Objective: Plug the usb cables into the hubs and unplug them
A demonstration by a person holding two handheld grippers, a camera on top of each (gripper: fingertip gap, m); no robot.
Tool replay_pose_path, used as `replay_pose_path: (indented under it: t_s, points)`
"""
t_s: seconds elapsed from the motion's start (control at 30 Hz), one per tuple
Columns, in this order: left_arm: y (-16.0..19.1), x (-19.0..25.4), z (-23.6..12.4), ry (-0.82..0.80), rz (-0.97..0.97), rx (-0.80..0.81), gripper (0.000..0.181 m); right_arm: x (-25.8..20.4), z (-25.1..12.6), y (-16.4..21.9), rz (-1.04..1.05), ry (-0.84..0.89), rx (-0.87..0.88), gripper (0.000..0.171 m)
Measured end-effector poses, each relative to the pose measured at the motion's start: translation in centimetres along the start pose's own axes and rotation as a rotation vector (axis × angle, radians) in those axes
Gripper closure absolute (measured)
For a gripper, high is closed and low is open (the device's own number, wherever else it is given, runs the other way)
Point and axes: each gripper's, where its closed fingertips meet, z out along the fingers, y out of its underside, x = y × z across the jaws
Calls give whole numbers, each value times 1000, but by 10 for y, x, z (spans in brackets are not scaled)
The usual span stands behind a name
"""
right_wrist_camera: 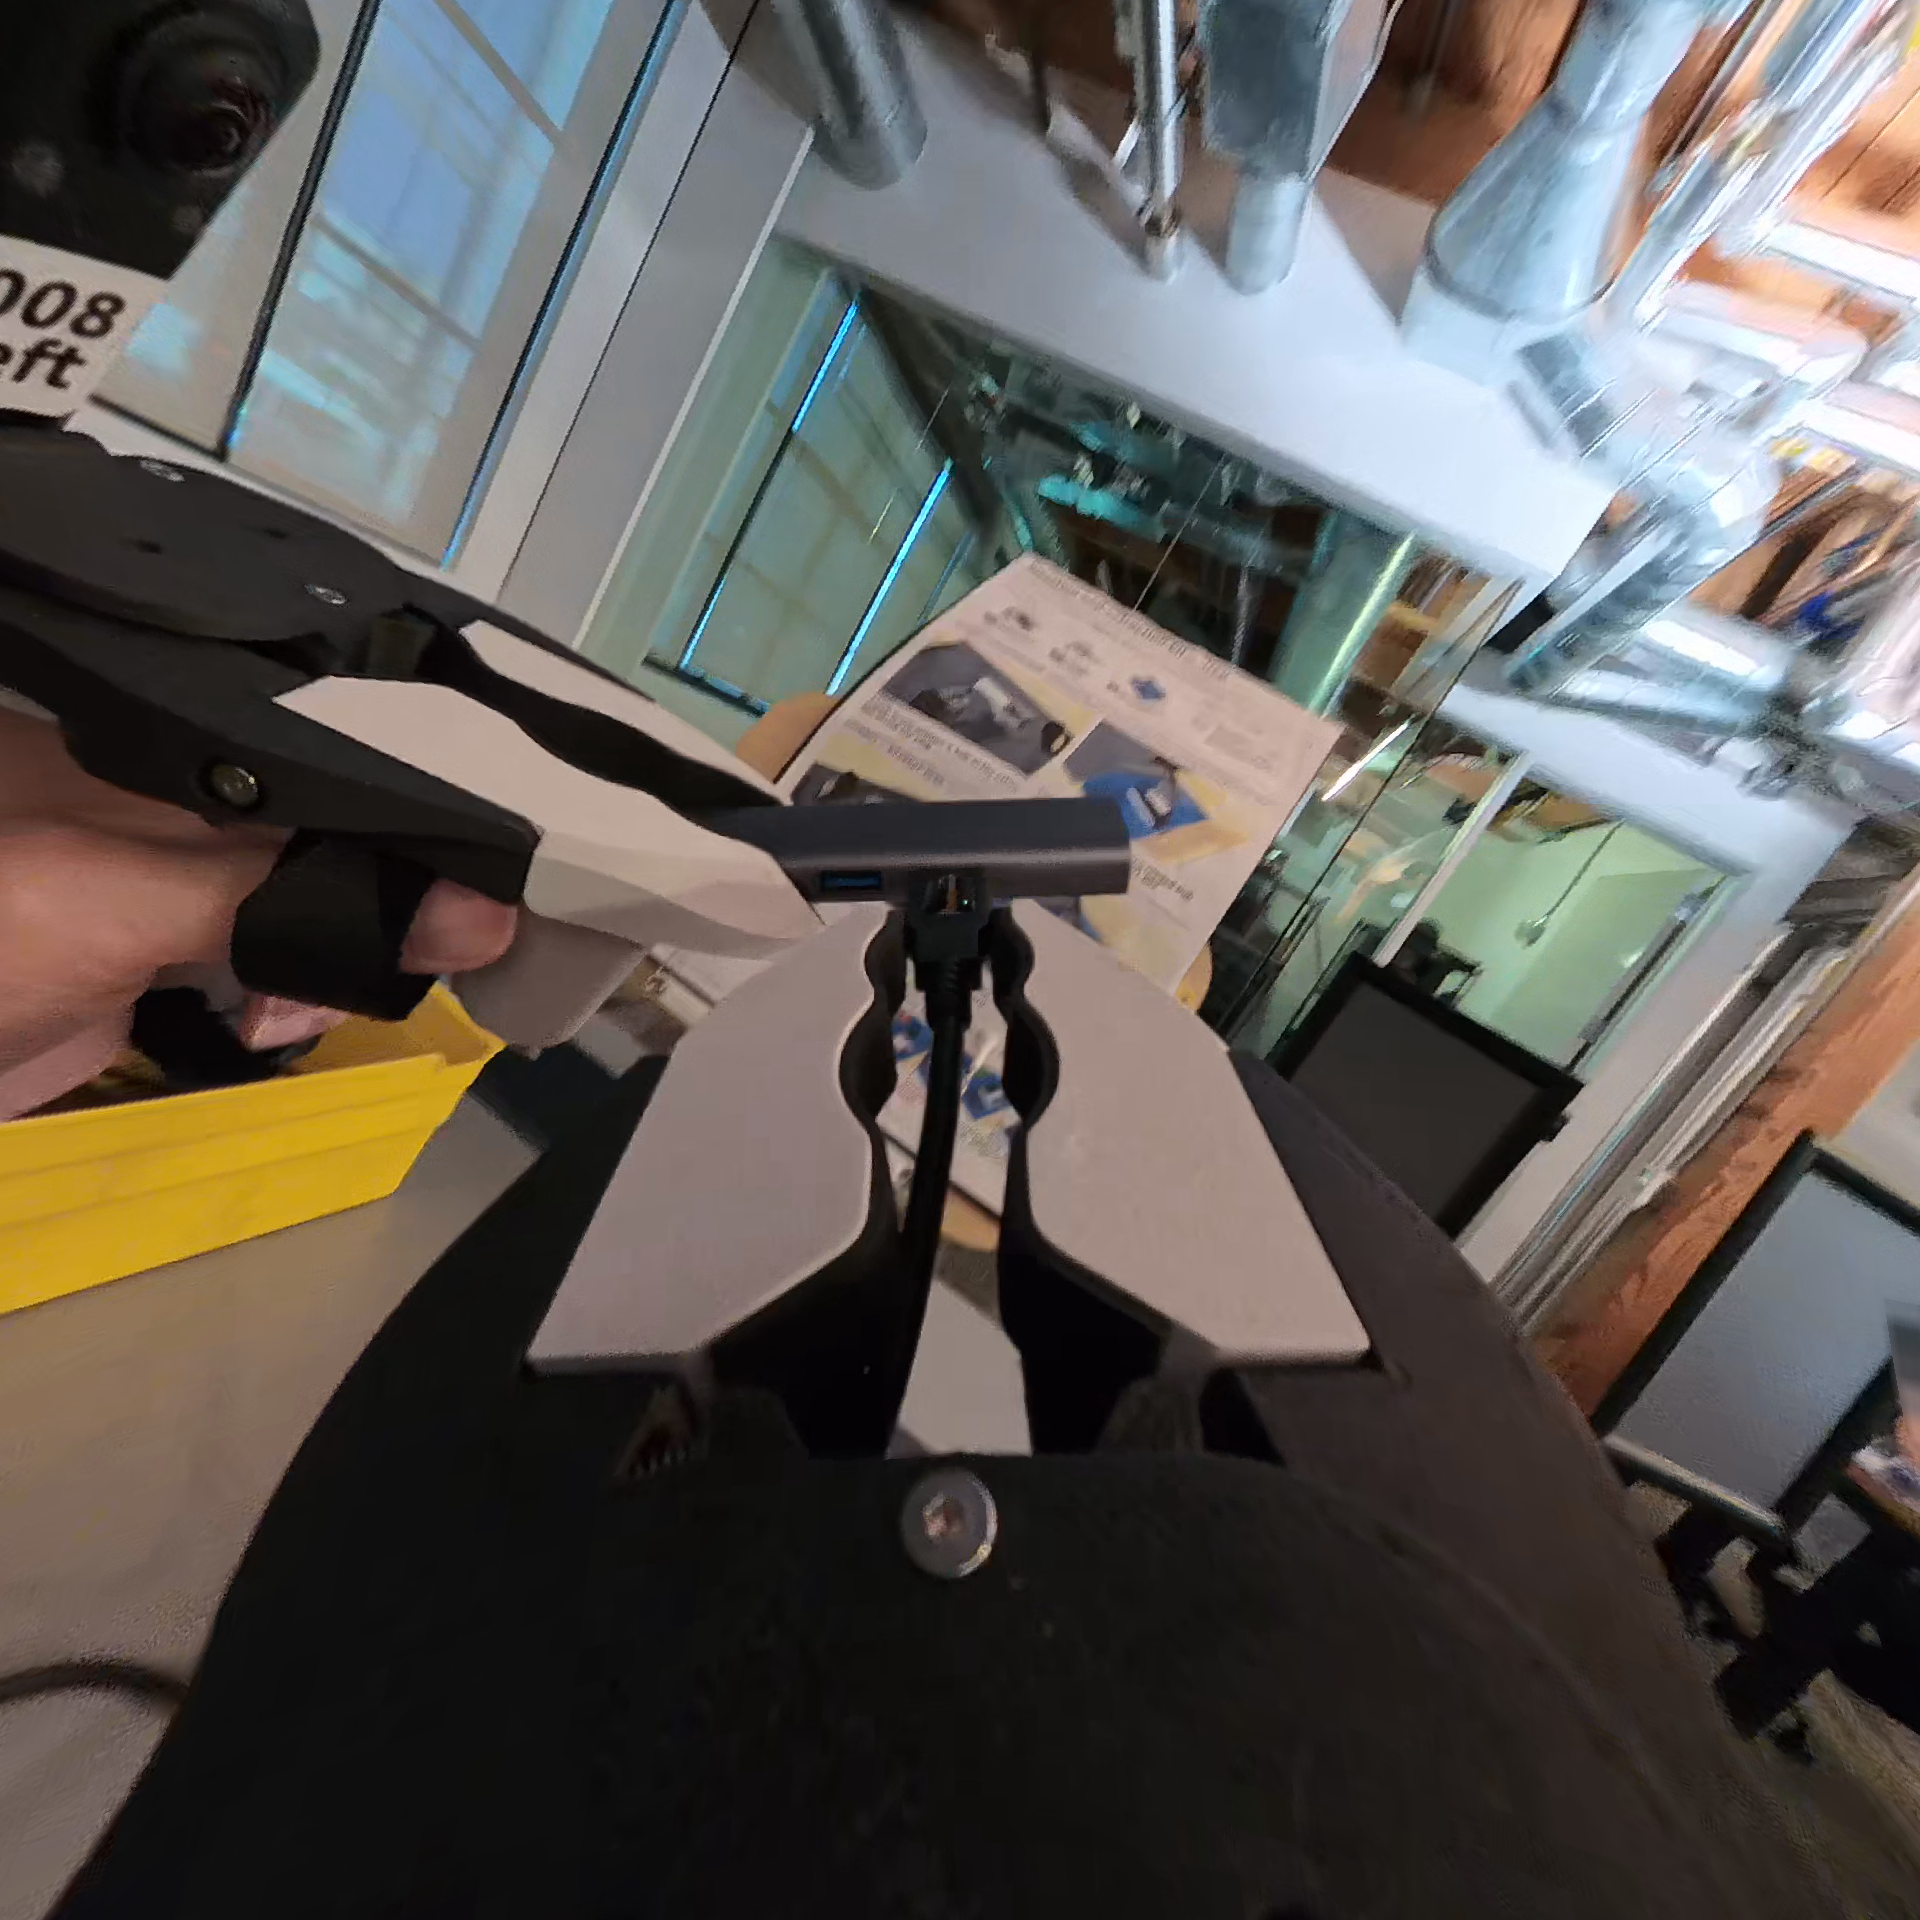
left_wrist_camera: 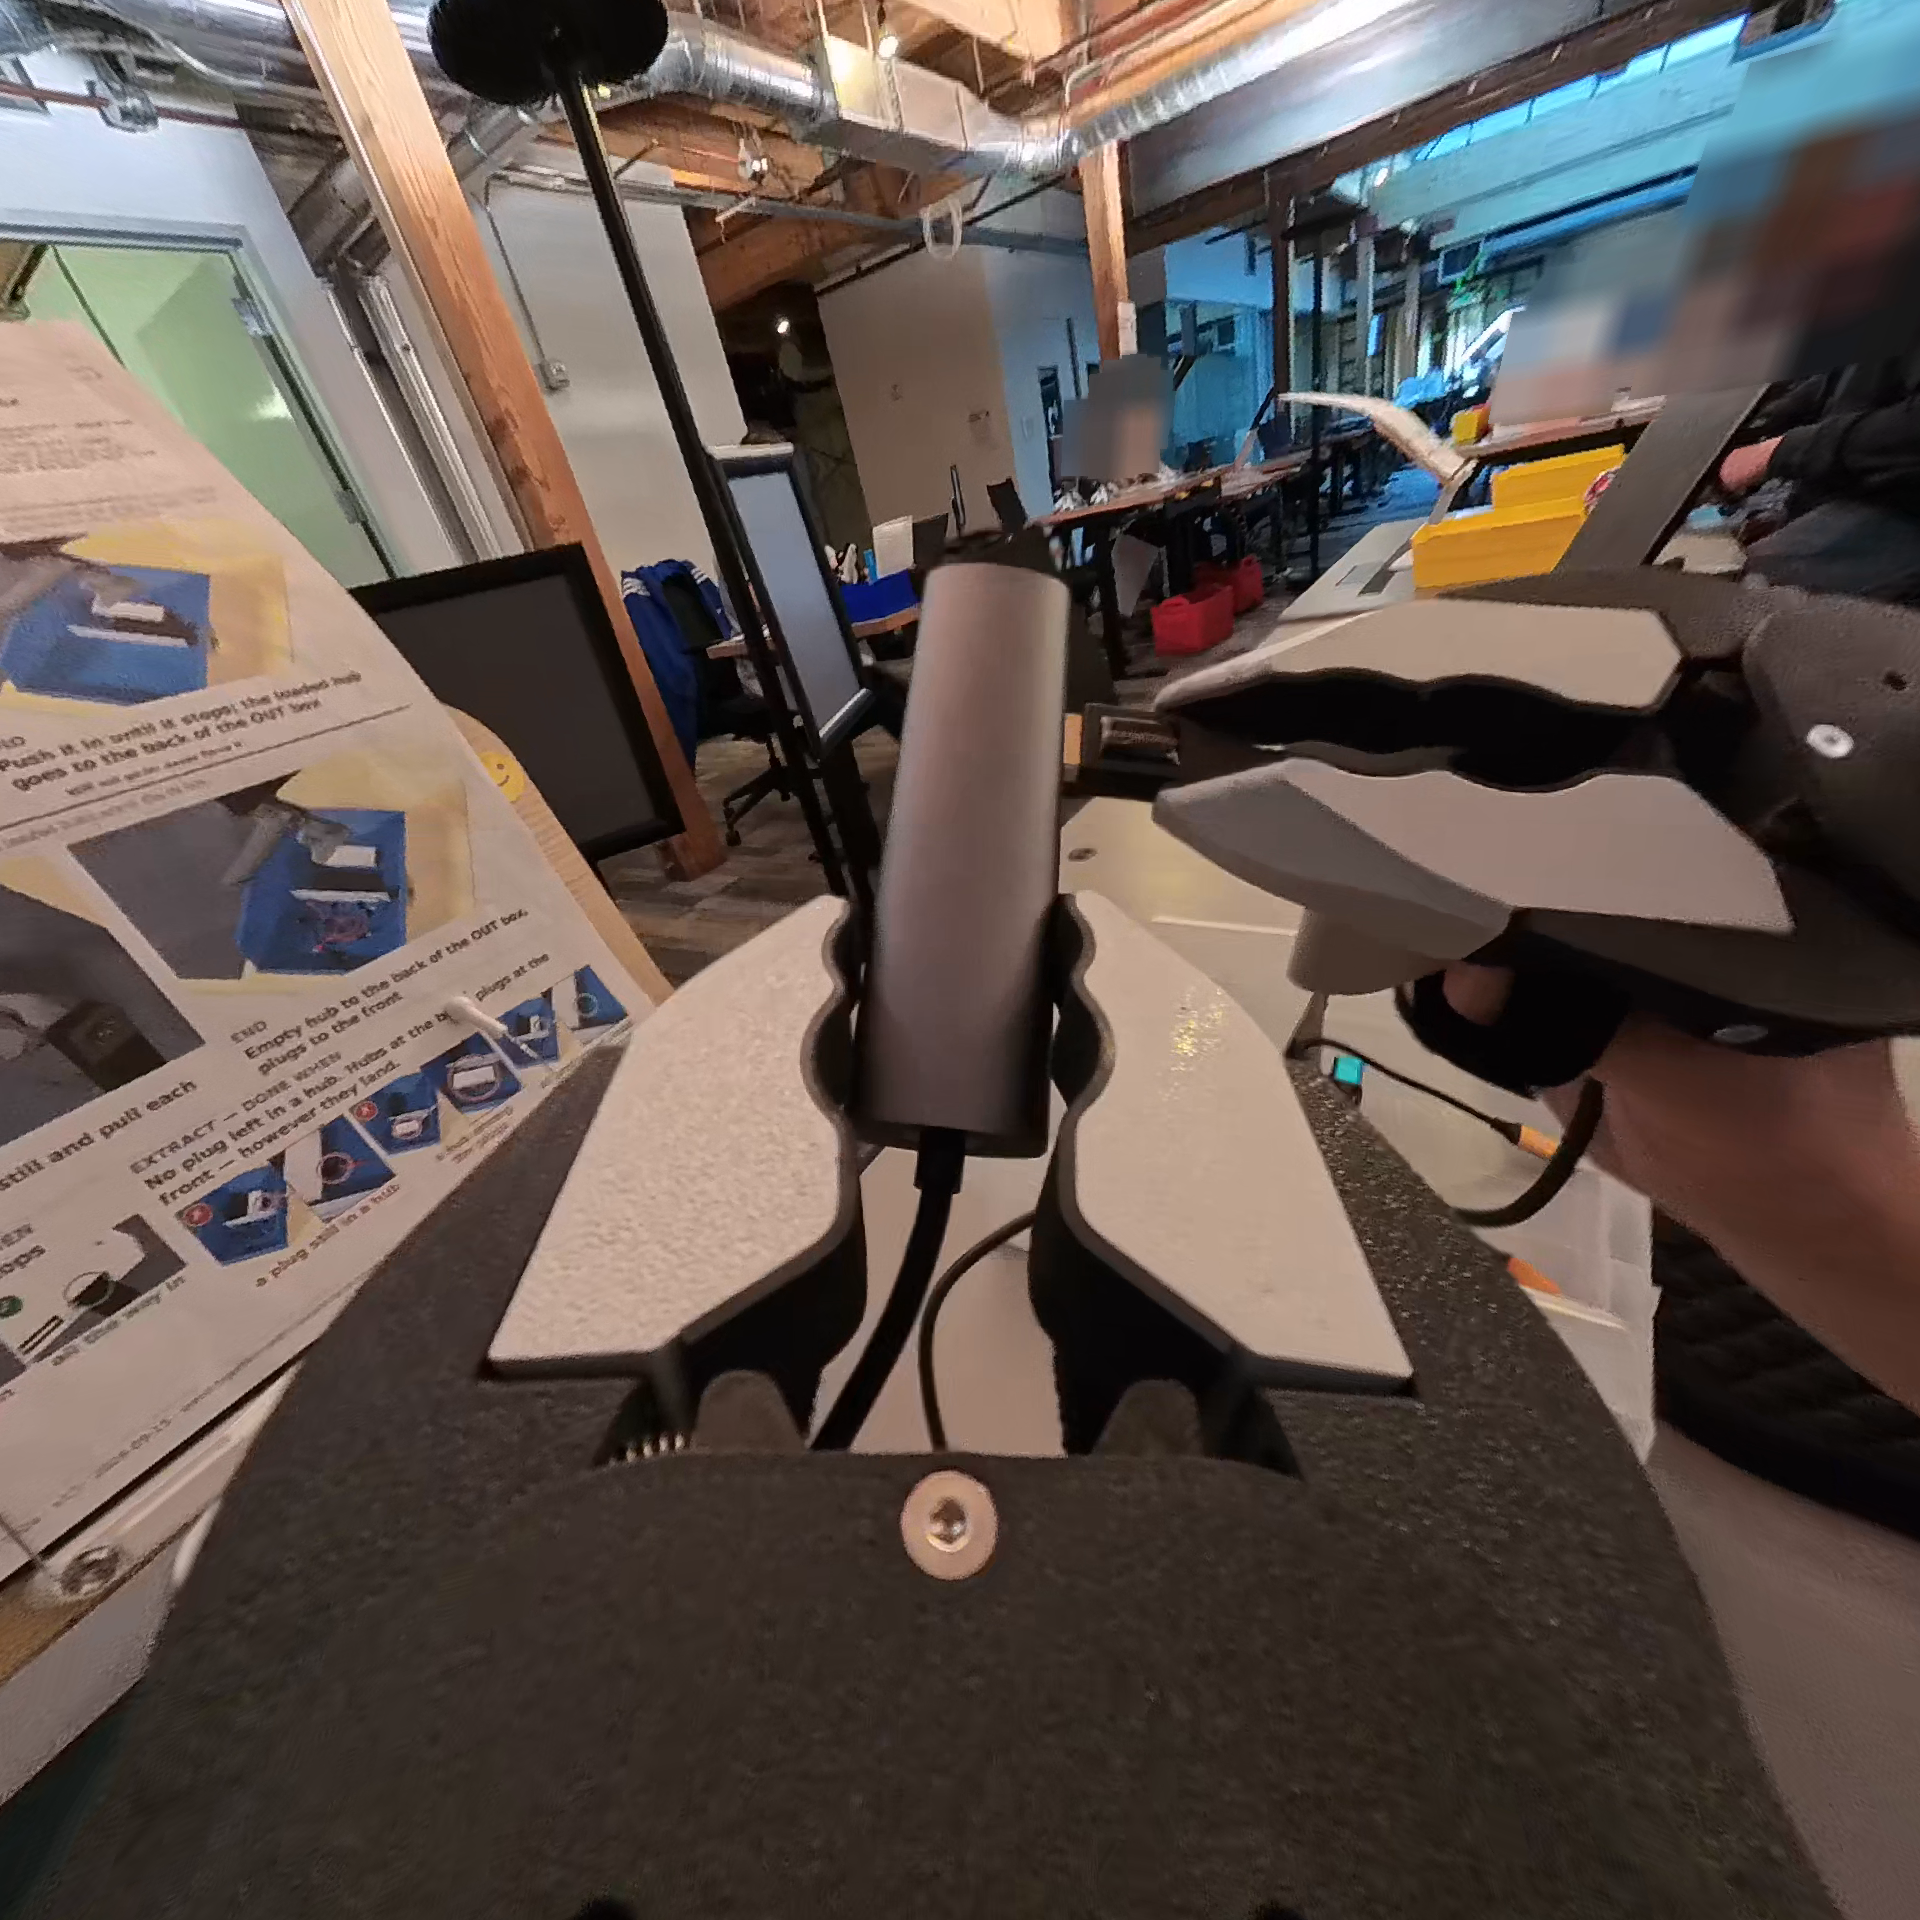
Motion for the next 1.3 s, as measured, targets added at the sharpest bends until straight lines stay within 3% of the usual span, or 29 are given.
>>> replay_pose_path:
  t_s: [0.47,1.3]
  points:
    - [-4,7,0,19,-18,15,150,2,7,3,-100,-8,-28,151]
    - [3,7,7,12,-46,-9,148,4,9,11,-45,13,-70,153]
